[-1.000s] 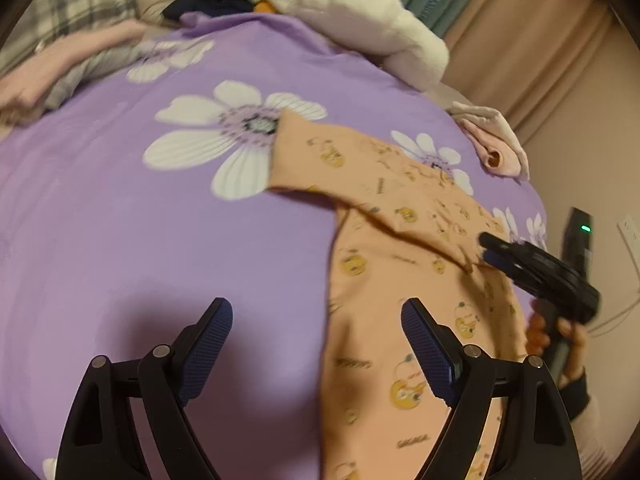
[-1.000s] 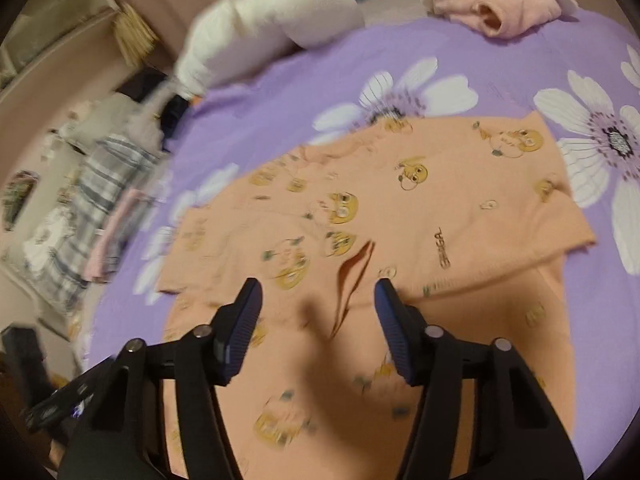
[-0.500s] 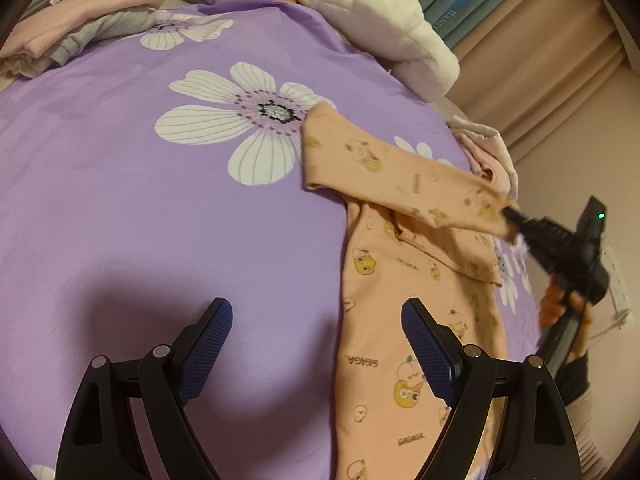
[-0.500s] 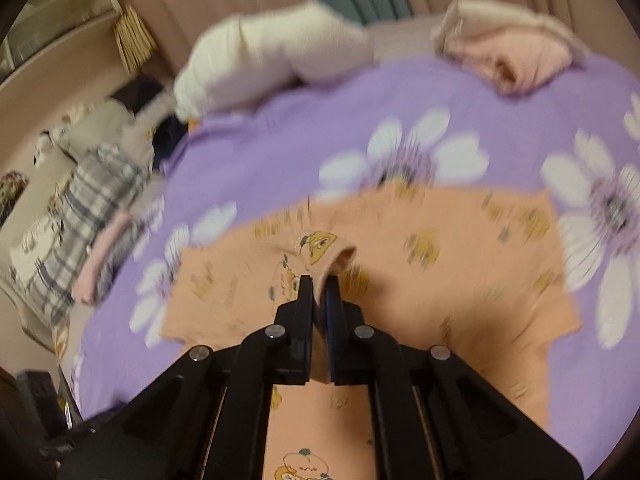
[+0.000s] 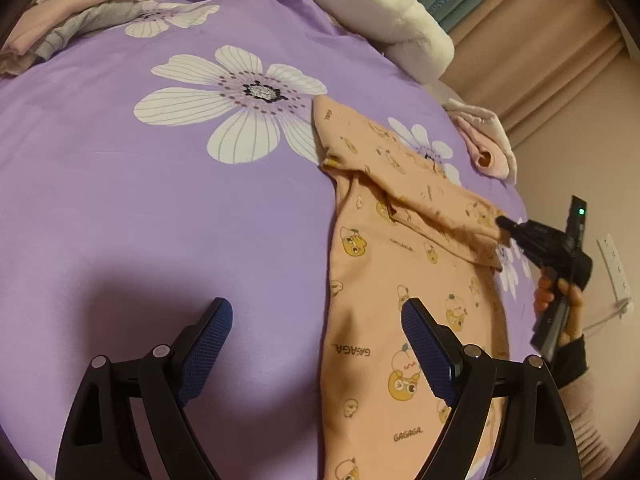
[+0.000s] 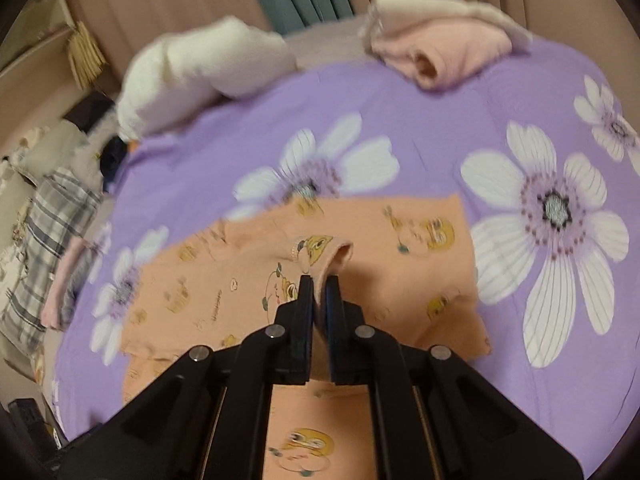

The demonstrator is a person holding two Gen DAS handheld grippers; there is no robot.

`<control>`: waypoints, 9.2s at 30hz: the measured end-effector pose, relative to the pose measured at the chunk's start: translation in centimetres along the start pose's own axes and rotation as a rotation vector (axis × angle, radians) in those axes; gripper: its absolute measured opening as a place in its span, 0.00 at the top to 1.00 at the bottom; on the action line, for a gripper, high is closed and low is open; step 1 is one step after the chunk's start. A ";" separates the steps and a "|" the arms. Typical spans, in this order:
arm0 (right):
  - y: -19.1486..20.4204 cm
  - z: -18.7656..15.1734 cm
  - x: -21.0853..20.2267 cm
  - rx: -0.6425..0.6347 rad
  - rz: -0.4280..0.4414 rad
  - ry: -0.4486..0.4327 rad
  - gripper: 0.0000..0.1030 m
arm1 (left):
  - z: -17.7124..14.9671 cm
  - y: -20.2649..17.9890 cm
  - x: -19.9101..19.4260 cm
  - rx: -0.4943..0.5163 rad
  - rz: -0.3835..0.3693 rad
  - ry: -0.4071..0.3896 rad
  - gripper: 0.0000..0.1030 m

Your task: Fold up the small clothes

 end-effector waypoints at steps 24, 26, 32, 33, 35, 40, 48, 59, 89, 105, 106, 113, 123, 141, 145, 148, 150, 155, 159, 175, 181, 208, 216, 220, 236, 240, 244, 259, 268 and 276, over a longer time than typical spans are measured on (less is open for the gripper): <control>-0.1 -6.0 3.3 -0.153 -0.047 0.043 0.85 | 9.9 -8.4 8.7 0.198 0.033 -0.043 0.17; -0.4 -6.1 3.0 -0.141 -0.030 0.041 0.85 | 10.0 -7.6 10.2 0.199 0.088 0.002 0.18; -0.9 -7.1 0.8 -0.123 -0.010 0.018 0.80 | 7.8 -7.6 10.1 0.275 0.177 0.027 0.22; -1.0 -7.4 0.3 -0.121 -0.003 0.014 0.80 | 7.3 -7.6 9.8 0.280 0.178 0.029 0.22; -1.5 -8.5 -1.0 -0.110 0.003 0.005 0.80 | 5.5 -7.4 8.9 0.291 0.175 0.037 0.22; -1.9 -12.3 -4.0 -0.117 0.020 -0.010 0.69 | 1.2 -7.1 5.4 0.269 0.118 0.019 0.22; 0.6 -17.7 -5.1 -0.168 0.073 0.031 0.64 | -4.4 -9.4 1.8 0.358 0.101 -0.033 0.22; 1.3 -23.3 -5.7 -0.216 0.048 0.085 0.65 | -8.8 -8.0 2.7 0.337 0.132 0.057 0.22; -9.7 -25.8 -10.9 0.285 0.255 0.047 0.33 | -8.7 -1.6 -2.2 -0.030 -0.197 0.069 0.20; -8.0 -25.2 -9.6 0.262 0.342 0.082 0.33 | -7.8 -2.0 -1.1 -0.036 -0.233 0.077 0.19; -8.0 -25.1 -9.5 0.260 0.345 0.083 0.33 | -7.8 -2.0 -1.0 -0.033 -0.232 0.079 0.19; -7.7 -24.6 -9.0 0.256 0.364 0.088 0.33 | -7.0 -2.9 -0.1 -0.002 -0.242 0.099 0.19; -6.4 -23.5 -7.7 0.226 0.405 0.106 0.33 | -5.8 -4.3 1.4 0.036 -0.254 0.123 0.19; -4.5 -22.6 -6.4 0.203 0.480 0.147 0.33 | -7.0 -5.8 1.7 0.072 -0.308 0.177 0.19; -4.5 -23.2 -6.7 0.204 0.503 0.157 0.33 | -7.5 -5.8 1.4 0.070 -0.324 0.192 0.19; -4.4 -23.7 -7.0 0.197 0.518 0.170 0.33 | -7.7 -6.1 1.5 0.067 -0.331 0.200 0.19; -4.3 -24.0 -7.1 0.190 0.524 0.181 0.33 | -7.9 -6.1 1.4 0.068 -0.331 0.204 0.19; -4.1 -24.6 -7.4 0.180 0.548 0.201 0.33 | -8.1 -6.4 1.5 0.060 -0.345 0.213 0.19; -4.1 -25.1 -7.7 0.177 0.566 0.210 0.33 | -8.3 -6.6 1.6 0.055 -0.345 0.217 0.19; -2.3 -26.9 -8.2 0.093 0.617 0.248 0.33 | -9.4 -7.5 1.9 0.068 -0.355 0.245 0.19; -2.2 -26.8 -7.9 0.118 0.624 0.237 0.33 | -9.4 -7.7 1.9 0.059 -0.363 0.245 0.19; -4.0 -27.0 -7.5 0.200 0.571 0.170 0.69 | -9.0 -5.8 1.2 -0.023 -0.368 0.225 0.33; -3.5 -27.1 -7.4 0.178 0.539 0.171 0.83 | -9.1 -4.9 1.6 -0.035 -0.334 0.226 0.68; -3.5 -26.9 -7.2 0.184 0.531 0.177 0.86 | -9.0 -4.2 2.0 -0.055 -0.299 0.230 0.90; -1.3 -25.3 -9.6 0.096 0.498 0.087 0.92 | -7.9 -6.1 -0.9 0.022 -0.389 0.138 0.96; -0.7 -24.4 -11.1 0.077 0.529 0.035 0.93 | -7.4 -6.9 -1.8 0.043 -0.404 0.115 0.99; -0.4 -23.9 -12.3 0.071 0.547 -0.008 0.93 | -7.1 -7.7 -2.5 0.067 -0.418 0.086 0.99; 0.1 -23.5 -14.6 0.043 0.574 -0.083 0.94 | -6.4 -9.0 -4.2 0.110 -0.456 0.037 0.99; 0.5 -23.4 -16.0 0.020 0.607 -0.110 0.94 | -6.2 -9.0 -5.8 0.118 -0.481 0.010 0.99; 1.6 -23.4 -18.2 -0.037 0.635 -0.144 0.94 | -6.2 -9.6 -7.9 0.141 -0.510 -0.024 0.99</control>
Point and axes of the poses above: each gripper's, at about its wrist camera, not at the fingertips, and x roughly the way its jaws point, y to its left, z to its top, the point moved 4 cm from there along x, roughly the way its jaws point, and after that the axes turned 7 degrees about y, right-handed, at the moved point
